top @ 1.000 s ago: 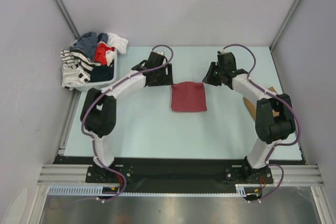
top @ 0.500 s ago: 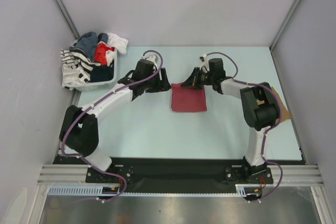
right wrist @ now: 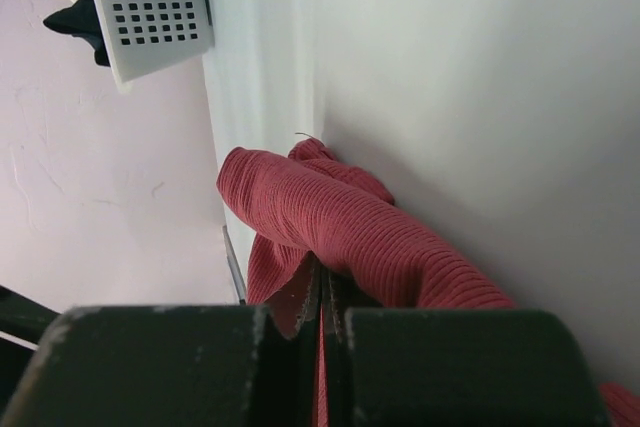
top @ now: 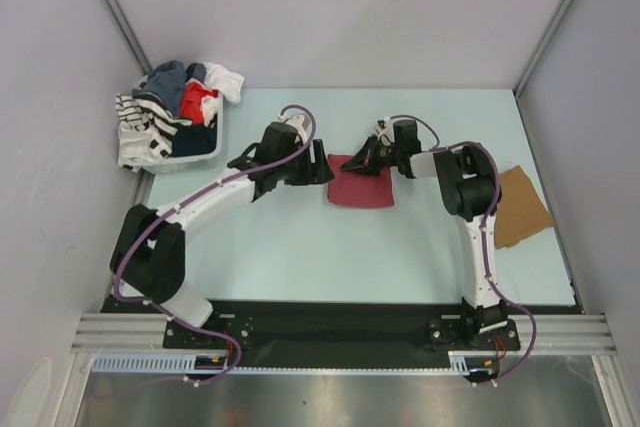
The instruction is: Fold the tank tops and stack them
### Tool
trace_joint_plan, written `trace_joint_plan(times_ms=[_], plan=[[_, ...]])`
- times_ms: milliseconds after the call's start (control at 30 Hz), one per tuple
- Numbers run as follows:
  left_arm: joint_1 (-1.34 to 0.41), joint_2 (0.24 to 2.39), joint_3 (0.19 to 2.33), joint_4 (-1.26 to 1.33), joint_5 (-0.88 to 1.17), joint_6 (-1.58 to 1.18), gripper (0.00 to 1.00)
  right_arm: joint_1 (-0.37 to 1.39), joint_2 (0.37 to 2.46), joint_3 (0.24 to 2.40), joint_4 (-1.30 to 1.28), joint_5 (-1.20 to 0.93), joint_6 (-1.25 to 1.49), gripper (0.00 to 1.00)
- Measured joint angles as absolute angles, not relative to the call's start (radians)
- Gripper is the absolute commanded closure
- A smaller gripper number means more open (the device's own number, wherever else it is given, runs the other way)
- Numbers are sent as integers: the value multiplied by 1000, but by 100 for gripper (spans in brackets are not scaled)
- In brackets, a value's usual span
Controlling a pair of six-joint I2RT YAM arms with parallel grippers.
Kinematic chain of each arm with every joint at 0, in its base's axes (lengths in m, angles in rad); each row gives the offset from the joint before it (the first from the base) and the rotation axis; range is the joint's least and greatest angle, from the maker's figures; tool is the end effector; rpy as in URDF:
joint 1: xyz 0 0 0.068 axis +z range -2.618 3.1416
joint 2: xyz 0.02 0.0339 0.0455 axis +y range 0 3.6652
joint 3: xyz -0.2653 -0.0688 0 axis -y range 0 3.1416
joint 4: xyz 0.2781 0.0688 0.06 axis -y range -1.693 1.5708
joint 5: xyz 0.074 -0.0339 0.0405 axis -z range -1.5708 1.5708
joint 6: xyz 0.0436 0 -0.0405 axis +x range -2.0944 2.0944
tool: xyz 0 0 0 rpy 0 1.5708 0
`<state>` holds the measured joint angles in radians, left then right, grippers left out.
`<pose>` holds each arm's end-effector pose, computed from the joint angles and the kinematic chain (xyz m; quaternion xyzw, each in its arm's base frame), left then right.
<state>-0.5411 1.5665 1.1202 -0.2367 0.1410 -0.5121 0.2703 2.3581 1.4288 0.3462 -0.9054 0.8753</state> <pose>0.3281 -0.2043 0.2389 0.0433 0.9003 -0.2703 0.3384 0.4791 0.1683 0.0583 0.0380 0.8176 0.5547 0.1495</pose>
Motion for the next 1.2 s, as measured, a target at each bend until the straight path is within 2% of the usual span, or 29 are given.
trace_joint_plan(times_ms=[233,467,833,1200], plan=[[-584,1674,1154,-181,181,-514,29,270,2332,1425,322,-888,872,100],[-606,1739,1186,-104,223,-526,44,271,2310,1485,267,-859,862,100],[-617,1941,1206,93,325,-573,52,271,2434,1592,244,-849,885,100],[-613,1896,920,420,297,-625,48,268,2443,1640,174,-854,851,100]])
